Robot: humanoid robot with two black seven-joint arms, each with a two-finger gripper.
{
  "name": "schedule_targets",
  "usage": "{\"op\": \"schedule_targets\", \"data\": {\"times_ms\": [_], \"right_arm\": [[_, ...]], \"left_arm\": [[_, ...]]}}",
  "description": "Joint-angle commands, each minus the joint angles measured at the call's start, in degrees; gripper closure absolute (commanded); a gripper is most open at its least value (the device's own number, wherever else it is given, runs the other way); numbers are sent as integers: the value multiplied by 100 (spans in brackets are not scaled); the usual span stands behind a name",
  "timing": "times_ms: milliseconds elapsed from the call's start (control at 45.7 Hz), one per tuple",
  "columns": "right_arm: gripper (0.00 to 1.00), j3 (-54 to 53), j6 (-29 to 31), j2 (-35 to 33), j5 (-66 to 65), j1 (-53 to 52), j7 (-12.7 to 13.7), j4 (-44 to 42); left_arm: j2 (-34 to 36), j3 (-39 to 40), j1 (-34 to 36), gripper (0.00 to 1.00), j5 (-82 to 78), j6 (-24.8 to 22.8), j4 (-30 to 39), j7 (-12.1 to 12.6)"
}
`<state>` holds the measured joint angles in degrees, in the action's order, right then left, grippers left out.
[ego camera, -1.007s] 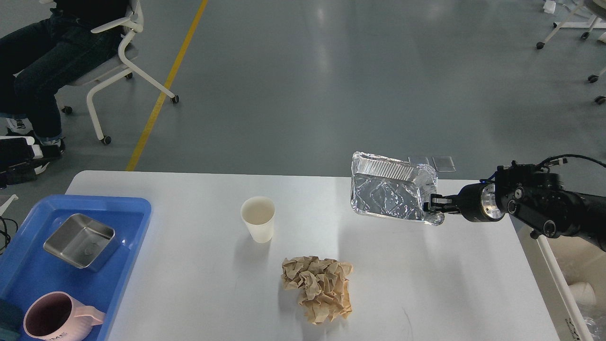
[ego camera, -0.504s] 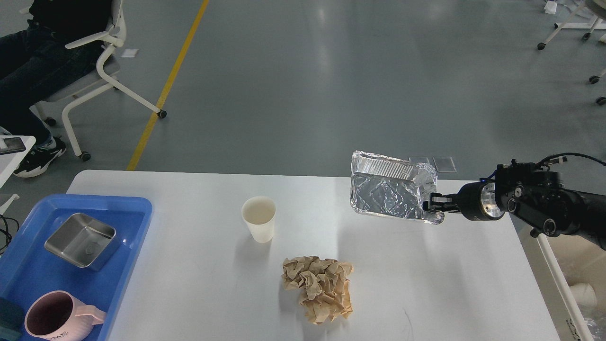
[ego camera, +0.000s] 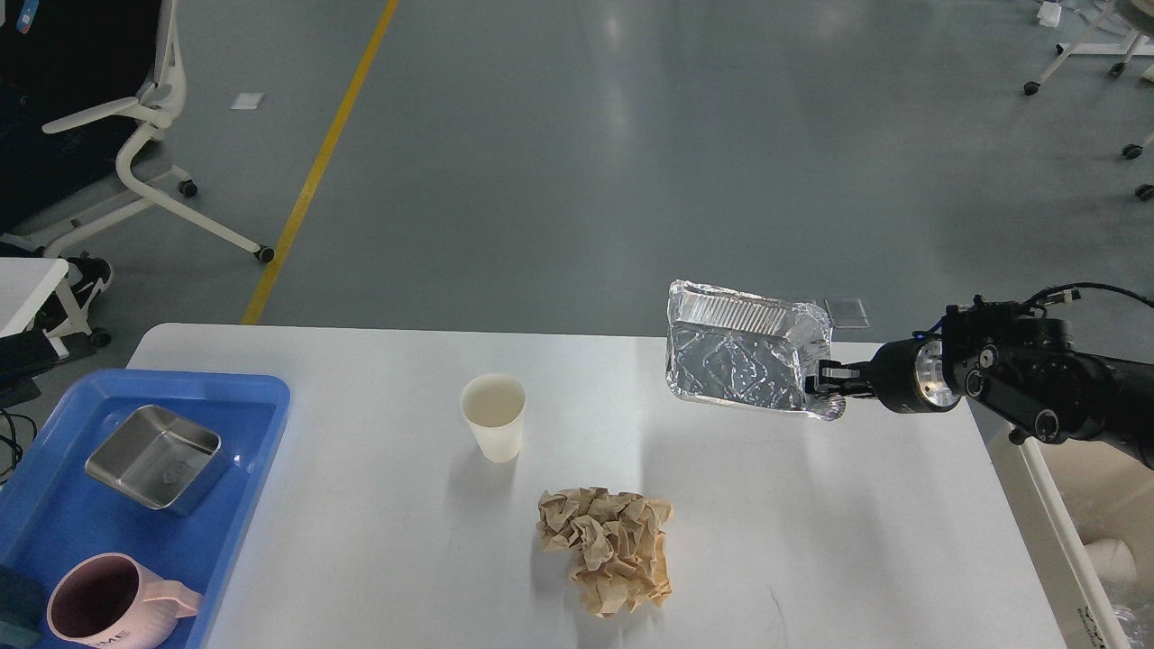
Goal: Tidy desktop
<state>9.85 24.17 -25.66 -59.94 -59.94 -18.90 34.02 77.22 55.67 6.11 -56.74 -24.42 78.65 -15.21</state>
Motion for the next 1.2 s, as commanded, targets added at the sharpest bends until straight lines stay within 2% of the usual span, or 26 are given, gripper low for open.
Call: {"op": "schedule_targets", "data": {"times_ms": [0,131,175,241,285,372,460,591,657,701,810,1029,1182], "right_arm": [[100,0,0,8,0,0,0,-1],[100,0,0,8,0,0,0,-1],[100,0,0,8,0,8,0,-1],[100,0,0,8,0,8,0,-9],[100,8,-9,8,0,8,0,-10],[100,0,-26,26,0,8,0,-10],[100,0,-35,26,0,8,0,-1],[100,0,-35,0,9,17,0,-1],[100,0,-35,-9,44,17,0,-9],[100,0,-44,-18,53,26,0,-10],[100,0,-44,-18,79,52,0,-10],[100,0,-61,0,79,70,0,-27],[100,0,-61,-9,79,87,0,-27]], "left_arm": [[153,5,-5,2,5,-668,1,9],[144,111,57,2,5,-1126,1,36],[118,120,74,2,5,-1153,1,44],[65,120,153,2,5,-1118,-16,184],[-162,111,346,2,5,-1039,-78,439],[-1006,67,951,2,-21,-1091,-166,1124],[-1657,-21,1567,2,-56,-1117,-218,2020],[-2684,-3,2068,2,-65,-1407,-420,3373],[-3273,-30,2403,2,-65,-1530,-605,3822],[-3599,-30,2526,2,-74,-1548,-719,4007],[-4144,-91,2667,2,-144,-1548,-869,4175],[-4865,-934,3326,2,-346,-1487,-1369,4175],[-5384,-1172,3485,2,-373,-1469,-1861,4175]]}}
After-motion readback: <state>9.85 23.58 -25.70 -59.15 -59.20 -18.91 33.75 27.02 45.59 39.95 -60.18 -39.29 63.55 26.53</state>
